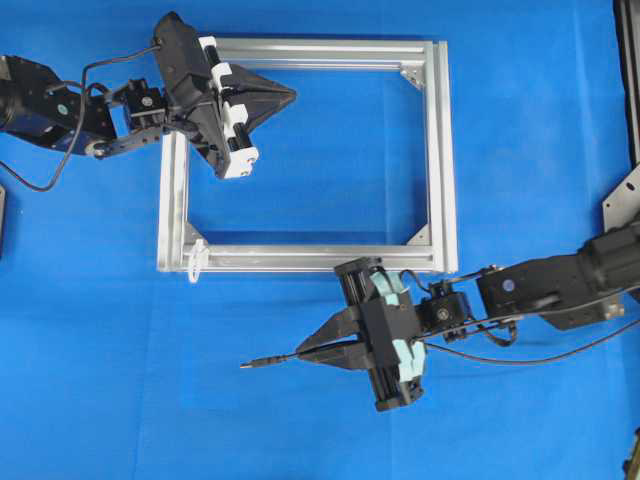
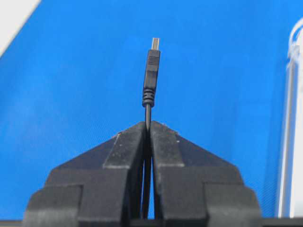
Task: Insert the wire through the string loop located on the left side.
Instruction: 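Move the right gripper with the cable plug left toward the zip-tie loop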
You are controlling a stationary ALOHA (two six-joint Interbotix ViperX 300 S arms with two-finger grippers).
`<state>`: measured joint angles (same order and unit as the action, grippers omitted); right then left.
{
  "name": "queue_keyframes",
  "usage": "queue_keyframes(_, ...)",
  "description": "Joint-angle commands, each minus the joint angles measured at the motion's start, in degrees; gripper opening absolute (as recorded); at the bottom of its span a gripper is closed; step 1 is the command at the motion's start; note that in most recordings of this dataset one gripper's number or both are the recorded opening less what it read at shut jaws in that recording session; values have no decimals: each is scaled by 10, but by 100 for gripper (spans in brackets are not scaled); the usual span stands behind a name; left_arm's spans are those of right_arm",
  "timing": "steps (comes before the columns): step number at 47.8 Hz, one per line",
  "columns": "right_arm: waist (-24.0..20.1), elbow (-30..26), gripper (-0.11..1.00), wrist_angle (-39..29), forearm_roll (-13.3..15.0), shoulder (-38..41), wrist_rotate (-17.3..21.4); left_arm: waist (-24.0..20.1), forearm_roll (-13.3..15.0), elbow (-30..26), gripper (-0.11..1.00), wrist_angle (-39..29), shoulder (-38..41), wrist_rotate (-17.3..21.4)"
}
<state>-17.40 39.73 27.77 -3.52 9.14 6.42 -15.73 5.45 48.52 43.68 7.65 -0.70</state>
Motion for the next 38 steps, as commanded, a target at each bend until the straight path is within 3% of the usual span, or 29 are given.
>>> queue_keyframes(1, 0, -10, 0, -8, 0, -33, -2, 1, -1, -4, 0, 2, -17, 0)
queue_keyframes(38, 0, -8, 0, -16, 1, -40, -4, 1, -1, -4, 0, 3, -17, 0)
